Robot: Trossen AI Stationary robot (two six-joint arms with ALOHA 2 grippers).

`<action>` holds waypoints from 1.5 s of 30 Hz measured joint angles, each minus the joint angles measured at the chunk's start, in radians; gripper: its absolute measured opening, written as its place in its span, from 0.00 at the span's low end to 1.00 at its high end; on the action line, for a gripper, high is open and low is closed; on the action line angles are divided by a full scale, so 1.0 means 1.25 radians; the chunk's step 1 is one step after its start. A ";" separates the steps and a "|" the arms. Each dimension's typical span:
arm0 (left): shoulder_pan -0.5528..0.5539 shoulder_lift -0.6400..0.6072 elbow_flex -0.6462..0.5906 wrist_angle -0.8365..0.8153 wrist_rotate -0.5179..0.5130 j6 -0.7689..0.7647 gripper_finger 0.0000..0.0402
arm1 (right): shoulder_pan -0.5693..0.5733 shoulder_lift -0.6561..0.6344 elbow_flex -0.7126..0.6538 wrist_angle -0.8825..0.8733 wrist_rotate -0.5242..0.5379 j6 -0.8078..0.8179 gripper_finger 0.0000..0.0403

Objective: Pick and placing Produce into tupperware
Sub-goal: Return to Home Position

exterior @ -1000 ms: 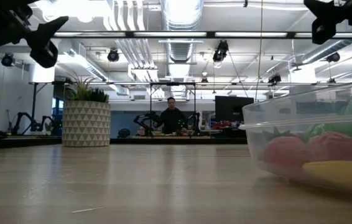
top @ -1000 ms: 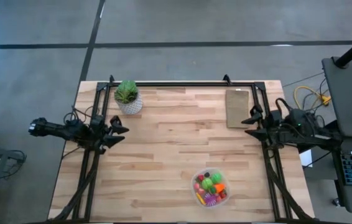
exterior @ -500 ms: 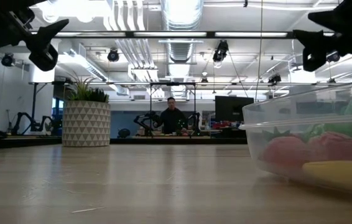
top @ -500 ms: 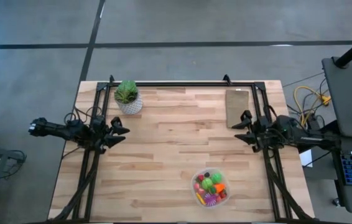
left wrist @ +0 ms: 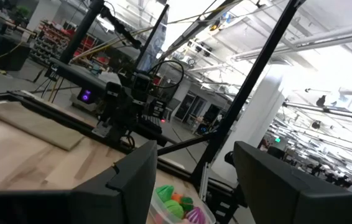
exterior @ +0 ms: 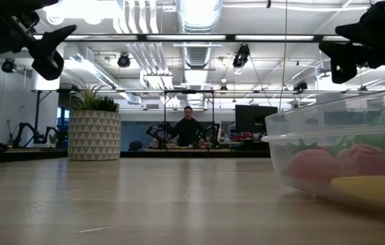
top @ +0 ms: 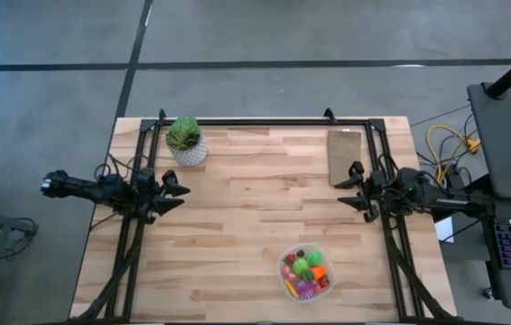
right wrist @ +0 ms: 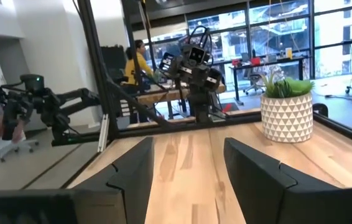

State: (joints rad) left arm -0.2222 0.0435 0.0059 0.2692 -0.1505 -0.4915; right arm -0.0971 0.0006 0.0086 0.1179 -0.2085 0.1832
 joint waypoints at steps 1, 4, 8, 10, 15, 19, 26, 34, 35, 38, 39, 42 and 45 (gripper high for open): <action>0.000 0.003 0.000 0.001 0.000 0.000 0.49 | 0.000 0.000 0.000 -0.001 0.000 0.000 0.46; 0.000 0.011 0.000 0.000 0.000 0.000 0.49 | 0.000 0.000 0.000 -0.002 0.000 0.000 0.46; 0.000 0.020 -0.001 0.000 0.000 0.000 0.49 | 0.000 0.000 0.000 -0.002 0.000 0.000 0.46; 0.000 0.025 -0.001 0.000 0.000 0.000 0.49 | 0.000 0.000 0.000 -0.002 0.000 0.000 0.46; 0.000 0.033 -0.001 0.000 0.000 0.000 0.49 | 0.000 0.000 0.000 -0.001 0.000 0.000 0.46; 0.000 0.039 -0.001 -0.001 0.000 0.000 0.49 | 0.000 0.000 0.000 -0.001 0.000 0.000 0.46; 0.000 0.038 -0.001 0.000 0.000 0.000 0.49 | 0.000 0.000 0.000 -0.001 0.000 0.000 0.46; 0.000 0.039 -0.001 0.000 0.000 0.001 0.49 | 0.000 0.001 0.000 -0.001 0.000 0.000 0.46; 0.000 0.039 -0.001 0.000 0.000 0.000 0.49 | 0.000 0.001 0.000 -0.001 0.000 0.000 0.46; 0.000 0.038 -0.001 0.000 0.000 0.001 0.49 | 0.000 0.001 0.000 -0.001 0.001 0.000 0.46; 0.000 0.038 -0.001 0.000 0.000 0.001 0.49 | 0.000 0.001 0.000 -0.001 0.000 0.000 0.46; 0.000 0.038 -0.001 0.000 0.000 0.001 0.49 | 0.000 0.002 0.000 -0.001 0.000 0.000 0.46; 0.000 0.039 -0.001 0.000 0.000 0.001 0.49 | 0.000 0.002 0.000 -0.001 0.000 0.000 0.46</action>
